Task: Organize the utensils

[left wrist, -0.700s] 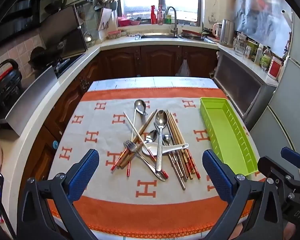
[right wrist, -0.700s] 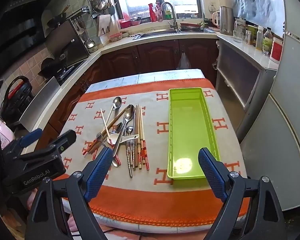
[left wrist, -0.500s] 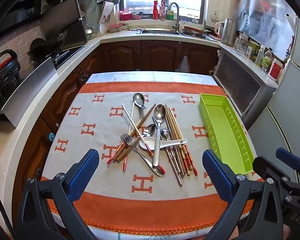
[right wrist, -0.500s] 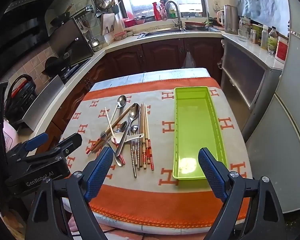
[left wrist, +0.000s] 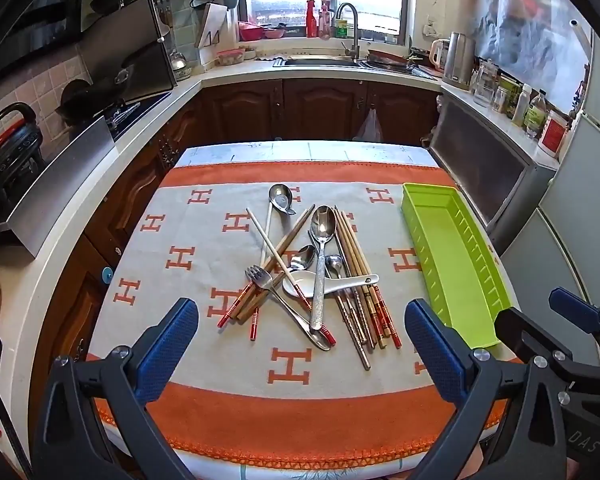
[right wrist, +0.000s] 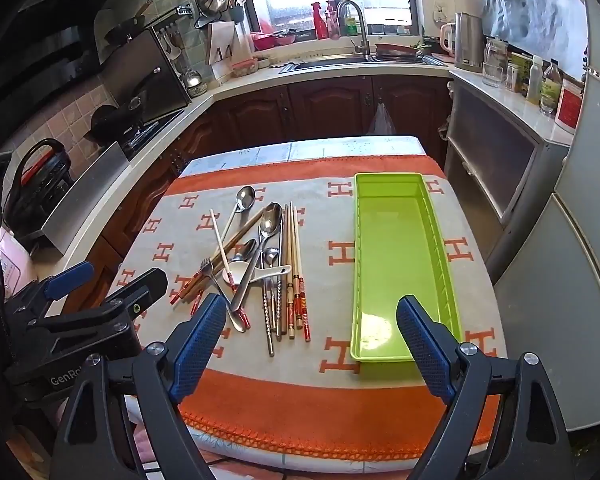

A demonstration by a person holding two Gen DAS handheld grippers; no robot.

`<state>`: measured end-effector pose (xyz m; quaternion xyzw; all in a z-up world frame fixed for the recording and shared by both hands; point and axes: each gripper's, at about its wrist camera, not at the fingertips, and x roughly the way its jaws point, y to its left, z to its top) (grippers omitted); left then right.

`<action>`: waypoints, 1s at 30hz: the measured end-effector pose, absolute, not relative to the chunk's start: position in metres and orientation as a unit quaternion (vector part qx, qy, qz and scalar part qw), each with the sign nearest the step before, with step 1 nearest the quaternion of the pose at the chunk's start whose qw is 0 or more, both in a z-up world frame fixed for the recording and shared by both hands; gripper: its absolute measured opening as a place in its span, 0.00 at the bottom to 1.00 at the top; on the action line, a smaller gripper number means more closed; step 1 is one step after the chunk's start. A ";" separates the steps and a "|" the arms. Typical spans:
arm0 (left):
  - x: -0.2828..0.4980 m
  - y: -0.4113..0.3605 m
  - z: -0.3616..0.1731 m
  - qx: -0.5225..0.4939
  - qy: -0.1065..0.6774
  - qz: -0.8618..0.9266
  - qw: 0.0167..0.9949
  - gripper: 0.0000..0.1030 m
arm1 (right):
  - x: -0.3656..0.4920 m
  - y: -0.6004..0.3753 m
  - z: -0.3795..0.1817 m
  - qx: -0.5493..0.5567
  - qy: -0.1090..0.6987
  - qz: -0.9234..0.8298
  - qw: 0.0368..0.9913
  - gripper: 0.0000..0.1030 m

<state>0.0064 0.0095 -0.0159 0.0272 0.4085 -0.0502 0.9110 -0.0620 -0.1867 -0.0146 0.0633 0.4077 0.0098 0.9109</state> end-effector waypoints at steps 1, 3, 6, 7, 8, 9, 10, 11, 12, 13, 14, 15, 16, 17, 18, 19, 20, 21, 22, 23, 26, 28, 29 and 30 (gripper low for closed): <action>0.006 0.009 -0.017 0.027 0.409 -0.049 0.911 0.99 | -0.062 -0.186 -0.015 0.063 0.407 0.010 0.911 0.86; 0.005 0.007 -0.018 0.027 0.410 -0.047 0.911 0.99 | -0.062 -0.186 -0.016 0.064 0.408 0.010 0.911 0.86; 0.003 0.006 -0.018 0.028 0.410 -0.047 0.910 0.99 | -0.062 -0.185 -0.016 0.064 0.406 0.007 0.911 0.86; 0.004 0.006 -0.018 0.028 0.410 -0.047 0.911 0.99 | -0.063 -0.184 -0.016 0.065 0.405 0.006 0.912 0.86; 0.003 0.006 -0.018 0.029 0.408 -0.047 0.911 0.99 | -0.064 -0.184 -0.016 0.065 0.404 0.005 0.913 0.86; 0.003 0.006 -0.018 0.029 0.408 -0.046 0.911 0.99 | -0.064 -0.183 -0.016 0.066 0.403 0.005 0.913 0.86; 0.003 0.006 -0.017 0.030 0.408 -0.046 0.911 0.99 | -0.065 -0.184 -0.015 0.066 0.402 0.005 0.913 0.86; 0.003 0.006 -0.017 0.030 0.407 -0.046 0.912 0.99 | -0.065 -0.184 -0.015 0.067 0.402 0.005 0.913 0.86; 0.003 0.006 -0.017 0.031 0.406 -0.046 0.912 0.99 | -0.066 -0.183 -0.014 0.067 0.401 0.005 0.914 0.86; 0.003 0.006 -0.016 0.031 0.406 -0.046 0.912 0.99 | -0.066 -0.183 -0.014 0.067 0.400 0.005 0.914 0.86; 0.003 0.007 -0.016 0.031 0.405 -0.045 0.913 0.99 | -0.067 -0.183 -0.013 0.068 0.399 0.004 0.914 0.86; 0.003 0.007 -0.015 0.031 0.405 -0.045 0.913 0.99 | -0.067 -0.183 -0.013 0.068 0.399 0.004 0.914 0.86; 0.003 0.007 -0.015 0.031 0.405 -0.045 0.913 0.99 | -0.067 -0.183 -0.013 0.067 0.399 0.005 0.914 0.86; 0.003 0.008 -0.015 0.030 0.405 -0.044 0.913 0.99 | -0.066 -0.183 -0.013 0.067 0.399 0.005 0.914 0.86; 0.003 0.008 -0.014 0.030 0.405 -0.044 0.913 0.99 | -0.066 -0.183 -0.012 0.067 0.400 0.006 0.914 0.86; 0.004 0.009 -0.014 0.030 0.405 -0.043 0.913 0.99 | -0.066 -0.183 -0.012 0.067 0.401 0.006 0.914 0.86; 0.004 0.009 -0.014 0.029 0.405 -0.043 0.913 0.99 | -0.065 -0.183 -0.012 0.067 0.401 0.006 0.914 0.86; 0.003 0.009 -0.014 0.029 0.404 -0.043 0.913 0.99 | -0.065 -0.183 -0.012 0.067 0.401 0.006 0.914 0.86; 0.004 0.010 -0.012 0.029 0.404 -0.042 0.913 0.99 | -0.065 -0.183 -0.011 0.067 0.401 0.006 0.914 0.86; 0.004 0.011 -0.012 0.029 0.404 -0.042 0.913 0.99 | -0.065 -0.183 -0.012 0.067 0.401 0.006 0.914 0.86; 0.005 0.013 -0.010 0.028 0.403 -0.042 0.914 0.99 | -0.065 -0.183 -0.012 0.067 0.401 0.005 0.914 0.86; 0.005 0.012 -0.011 0.029 0.403 -0.041 0.914 0.99 | -0.065 -0.182 -0.012 0.067 0.401 0.005 0.914 0.86; 0.005 0.013 -0.010 0.029 0.404 -0.041 0.914 0.99 | -0.065 -0.182 -0.012 0.067 0.401 0.005 0.914 0.86; 0.005 0.012 -0.011 0.029 0.404 -0.042 0.913 0.99 | -0.065 -0.182 -0.012 0.067 0.401 0.005 0.914 0.86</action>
